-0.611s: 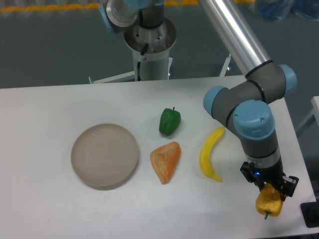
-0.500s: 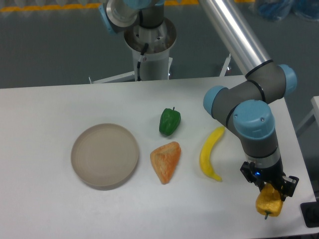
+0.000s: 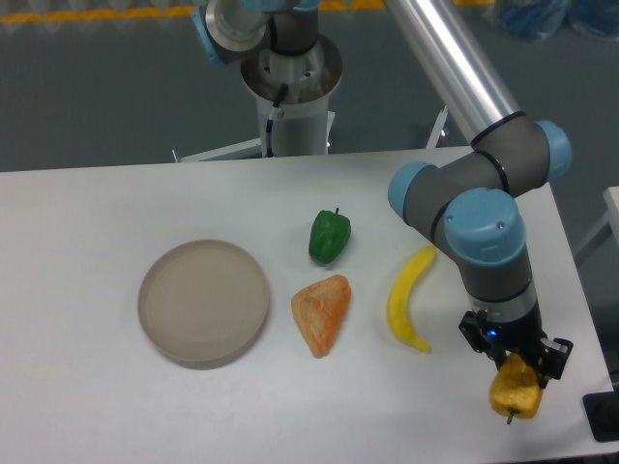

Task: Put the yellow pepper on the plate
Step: 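Carry the yellow pepper over the beige plate and lower it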

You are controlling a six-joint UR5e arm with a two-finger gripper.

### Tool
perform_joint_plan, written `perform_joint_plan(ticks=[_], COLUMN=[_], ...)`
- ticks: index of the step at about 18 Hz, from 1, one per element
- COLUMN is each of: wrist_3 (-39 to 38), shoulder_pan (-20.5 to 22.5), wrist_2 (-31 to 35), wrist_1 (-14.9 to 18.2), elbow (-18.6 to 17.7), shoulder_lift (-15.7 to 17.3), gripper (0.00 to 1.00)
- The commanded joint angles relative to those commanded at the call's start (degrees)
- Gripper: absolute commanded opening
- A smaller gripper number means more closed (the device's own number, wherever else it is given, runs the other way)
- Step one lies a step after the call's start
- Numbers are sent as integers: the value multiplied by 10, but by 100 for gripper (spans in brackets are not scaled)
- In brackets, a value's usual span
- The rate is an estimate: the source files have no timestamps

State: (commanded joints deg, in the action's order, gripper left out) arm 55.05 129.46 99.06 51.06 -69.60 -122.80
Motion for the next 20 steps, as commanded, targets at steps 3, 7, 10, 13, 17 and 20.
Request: perform_joint_plan(ticks=[3, 7, 10, 13, 17, 20], wrist_3=[-34, -138, -215, -263, -318, -404], shoulder_pan=[1, -8, -32, -63, -142, -210], wrist_2=[-20, -87, -135, -141, -139, -132], wrist_1=[58, 87, 90, 85, 87, 66], elbow=[-40, -109, -198, -261, -316, -329], shoulder_lift=[54, 126, 203, 245, 252, 213], gripper=[42, 42, 42, 42, 42, 42])
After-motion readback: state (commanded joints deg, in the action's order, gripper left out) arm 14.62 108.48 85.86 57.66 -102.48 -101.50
